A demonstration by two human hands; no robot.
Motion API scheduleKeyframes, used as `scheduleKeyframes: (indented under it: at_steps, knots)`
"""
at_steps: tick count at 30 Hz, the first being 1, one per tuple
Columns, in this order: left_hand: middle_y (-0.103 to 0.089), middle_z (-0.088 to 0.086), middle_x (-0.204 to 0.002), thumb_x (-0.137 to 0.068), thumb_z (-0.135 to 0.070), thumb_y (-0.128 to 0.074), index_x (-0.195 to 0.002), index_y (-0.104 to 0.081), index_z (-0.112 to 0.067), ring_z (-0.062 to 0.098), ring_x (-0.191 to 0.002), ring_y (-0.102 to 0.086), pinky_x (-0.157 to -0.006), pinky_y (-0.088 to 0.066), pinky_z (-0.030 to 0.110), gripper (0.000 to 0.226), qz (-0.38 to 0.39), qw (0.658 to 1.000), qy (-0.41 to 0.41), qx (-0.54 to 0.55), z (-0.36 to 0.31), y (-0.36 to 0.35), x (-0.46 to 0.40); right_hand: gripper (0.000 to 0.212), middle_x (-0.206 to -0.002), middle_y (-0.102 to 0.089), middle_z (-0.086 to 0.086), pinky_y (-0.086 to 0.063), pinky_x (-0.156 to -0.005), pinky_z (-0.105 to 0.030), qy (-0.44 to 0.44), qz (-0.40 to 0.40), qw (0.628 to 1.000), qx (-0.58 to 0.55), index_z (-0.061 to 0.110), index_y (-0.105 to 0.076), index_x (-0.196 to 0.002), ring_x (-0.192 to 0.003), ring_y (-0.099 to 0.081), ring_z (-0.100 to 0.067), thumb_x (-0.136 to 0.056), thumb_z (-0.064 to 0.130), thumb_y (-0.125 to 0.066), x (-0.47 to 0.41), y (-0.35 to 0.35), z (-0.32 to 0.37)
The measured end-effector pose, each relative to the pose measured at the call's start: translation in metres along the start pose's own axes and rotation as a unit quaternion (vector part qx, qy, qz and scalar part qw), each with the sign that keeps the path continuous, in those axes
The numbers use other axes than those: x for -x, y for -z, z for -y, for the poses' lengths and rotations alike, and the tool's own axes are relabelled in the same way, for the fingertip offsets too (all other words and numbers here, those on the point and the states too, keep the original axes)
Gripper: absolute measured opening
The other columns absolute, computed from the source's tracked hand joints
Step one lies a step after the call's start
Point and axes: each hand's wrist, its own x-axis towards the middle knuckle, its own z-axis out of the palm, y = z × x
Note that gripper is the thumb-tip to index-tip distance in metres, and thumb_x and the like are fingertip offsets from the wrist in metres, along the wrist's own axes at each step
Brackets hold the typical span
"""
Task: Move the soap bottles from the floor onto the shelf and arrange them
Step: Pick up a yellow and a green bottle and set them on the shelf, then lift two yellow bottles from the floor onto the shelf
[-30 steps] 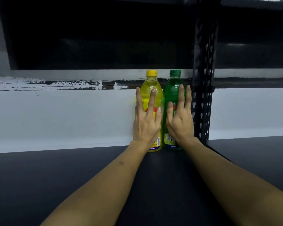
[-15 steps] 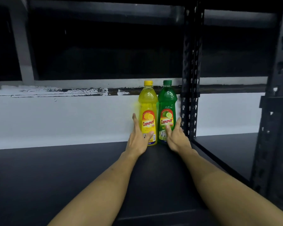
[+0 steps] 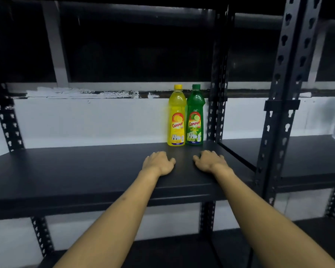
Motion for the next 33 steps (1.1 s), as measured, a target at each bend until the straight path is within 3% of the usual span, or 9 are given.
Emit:
scheduleKeyframes:
  at_steps: [6,11,16,20,23,26,30,33]
  knots:
    - [-0.056,0.012,-0.141,-0.096,-0.059,-0.042,-0.142,-0.052,-0.021,0.034,-0.127,-0.054,-0.096,-0.046,0.042,0.06,-0.002,1.0,-0.014,-0.022,0.001,0.013,0.065,0.054,-0.138,-0.059,-0.015,-0.032,-0.11,-0.049,0.015,-0.009,1.0,0.001,0.016,-0.058,-0.136,-0.13,-0.051,-0.033,-0.1,0.05,-0.035,0.063,0.008,0.008]
    - [-0.058,0.005,-0.139,-0.103,-0.055,-0.025,-0.138,-0.054,-0.02,0.028,-0.125,-0.054,-0.099,-0.041,0.043,0.058,-0.078,0.991,-0.081,-0.068,0.009,0.006,0.12,0.047,-0.137,-0.06,-0.006,-0.028,-0.111,-0.05,0.058,-0.128,0.99,-0.012,0.024,-0.064,-0.129,-0.135,-0.047,-0.029,-0.1,0.039,-0.029,0.12,-0.016,0.01]
    - [-0.032,0.004,-0.162,-0.104,-0.058,-0.022,-0.155,-0.034,-0.018,0.022,-0.151,-0.022,-0.124,-0.013,0.042,0.066,-0.156,0.977,-0.129,-0.067,0.025,-0.022,0.168,0.048,-0.158,-0.041,-0.007,-0.011,-0.123,-0.051,0.102,-0.199,0.974,-0.041,0.018,-0.047,-0.148,-0.151,-0.025,-0.028,-0.108,0.035,-0.026,0.168,-0.04,0.01]
    - [-0.009,-0.001,-0.169,-0.105,-0.048,-0.04,-0.161,-0.021,-0.023,0.014,-0.156,-0.001,-0.125,-0.007,0.034,0.064,-0.186,0.965,-0.168,0.083,0.038,-0.052,0.22,0.053,-0.168,-0.018,-0.005,-0.013,-0.125,-0.047,0.127,-0.192,0.966,-0.118,0.02,-0.033,-0.157,-0.157,-0.009,-0.022,-0.108,0.041,-0.031,0.215,-0.07,0.01]
    - [-0.007,-0.004,-0.169,-0.101,-0.039,-0.051,-0.161,-0.015,-0.026,0.012,-0.155,-0.006,-0.122,-0.012,0.028,0.071,-0.166,0.966,-0.116,0.162,0.058,-0.095,0.26,0.056,-0.169,-0.017,-0.003,-0.009,-0.125,-0.042,0.127,-0.132,0.97,-0.157,0.019,-0.031,-0.158,-0.157,-0.006,-0.018,-0.107,0.042,-0.037,0.25,-0.12,0.009]
    - [-0.016,0.0,-0.168,-0.099,-0.04,-0.055,-0.16,-0.02,-0.021,0.016,-0.155,-0.012,-0.124,-0.02,0.036,0.073,-0.108,0.98,-0.041,0.161,0.089,-0.154,0.296,0.061,-0.167,-0.022,-0.005,-0.014,-0.123,-0.047,0.065,-0.05,0.98,-0.183,0.019,-0.031,-0.157,-0.157,-0.008,-0.023,-0.104,0.044,-0.045,0.28,-0.188,0.008]
    - [-0.02,0.006,-0.167,-0.097,-0.048,-0.056,-0.159,-0.024,-0.021,0.027,-0.151,-0.022,-0.12,-0.028,0.042,0.074,0.032,0.987,0.095,0.128,0.151,-0.241,0.347,0.067,-0.162,-0.031,-0.007,-0.025,-0.117,-0.052,-0.001,0.079,0.978,-0.191,0.019,-0.028,-0.157,-0.151,-0.024,-0.029,-0.101,0.048,-0.05,0.317,-0.283,0.008]
    - [-0.029,0.013,-0.162,-0.094,-0.054,-0.056,-0.157,-0.027,-0.018,0.032,-0.148,-0.028,-0.118,-0.028,0.042,0.079,0.136,0.969,0.186,0.084,0.186,-0.293,0.38,0.074,-0.161,-0.031,-0.008,-0.029,-0.117,-0.054,-0.047,0.206,0.962,-0.174,0.019,-0.023,-0.159,-0.147,-0.03,-0.033,-0.099,0.052,-0.052,0.346,-0.346,0.006]
